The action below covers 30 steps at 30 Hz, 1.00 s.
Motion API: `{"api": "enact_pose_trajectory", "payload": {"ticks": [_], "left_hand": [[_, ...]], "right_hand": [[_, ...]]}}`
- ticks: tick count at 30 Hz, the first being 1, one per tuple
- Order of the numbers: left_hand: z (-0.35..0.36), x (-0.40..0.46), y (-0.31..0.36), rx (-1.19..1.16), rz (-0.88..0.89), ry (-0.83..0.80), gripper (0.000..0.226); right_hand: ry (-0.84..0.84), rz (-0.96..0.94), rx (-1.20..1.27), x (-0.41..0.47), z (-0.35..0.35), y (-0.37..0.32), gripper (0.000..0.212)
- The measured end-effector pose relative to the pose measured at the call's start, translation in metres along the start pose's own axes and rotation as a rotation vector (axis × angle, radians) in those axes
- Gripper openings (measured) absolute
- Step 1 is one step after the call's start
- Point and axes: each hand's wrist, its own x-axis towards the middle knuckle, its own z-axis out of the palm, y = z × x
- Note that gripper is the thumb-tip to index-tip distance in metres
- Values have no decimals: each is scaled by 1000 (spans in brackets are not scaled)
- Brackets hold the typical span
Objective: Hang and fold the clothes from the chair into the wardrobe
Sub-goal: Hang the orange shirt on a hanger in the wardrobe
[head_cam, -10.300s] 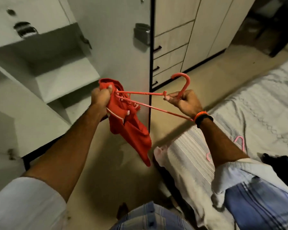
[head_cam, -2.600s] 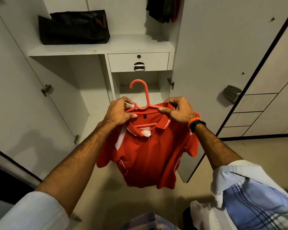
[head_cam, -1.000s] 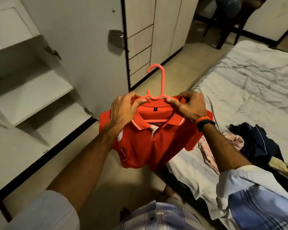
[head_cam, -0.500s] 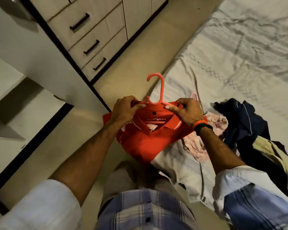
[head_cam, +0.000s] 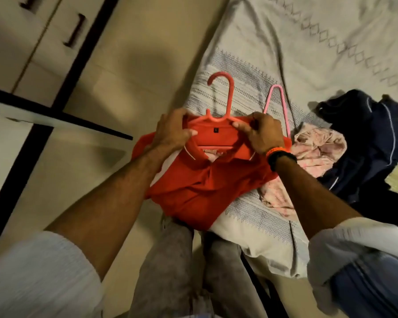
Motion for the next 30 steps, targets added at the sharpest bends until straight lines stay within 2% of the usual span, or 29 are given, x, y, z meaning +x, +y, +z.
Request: {"api": "enact_pose_trajectory", "payload": {"ticks": [5, 8, 11, 13, 14, 16, 18, 20, 23, 25, 28, 30], "left_hand": [[23, 66, -1, 88, -8, 59, 52], [31, 63, 3, 163, 12, 117, 56], [40, 36, -1, 82, 9, 184, 46], [47, 19, -4, -1, -32, 94, 28], [52, 13, -6, -14, -54, 31, 21], [64, 4, -8, -7, -89, -58, 15], [74, -3, -9, -36, -118, -72, 23], [82, -6, -10, -75, -100, -55, 35], [85, -4, -10, -88, -26, -50, 47], [89, -1, -15, -108, -13, -49, 47], [92, 0, -19, -111, 21, -3, 33], [95, -1, -18, -141, 51, 92, 21]], "right_hand": [[109, 59, -91, 37, 26, 12, 54], [160, 50, -145, 28, 42, 13, 61], [256, -11, -29, -3, 55, 4, 37], [266, 26, 93, -26, 65, -8, 19], [250, 81, 136, -35, 70, -13, 17], [179, 255, 188, -46, 82, -18, 21], [107, 431, 231, -50, 93, -19, 32], [102, 536, 265, -50, 101, -19, 43], [164, 543, 225, -42, 107, -20, 46], [174, 512, 203, -37, 110, -20, 39], [165, 475, 223, -36, 112, -18, 20], [175, 500, 281, -39, 111, -16, 16]]}}
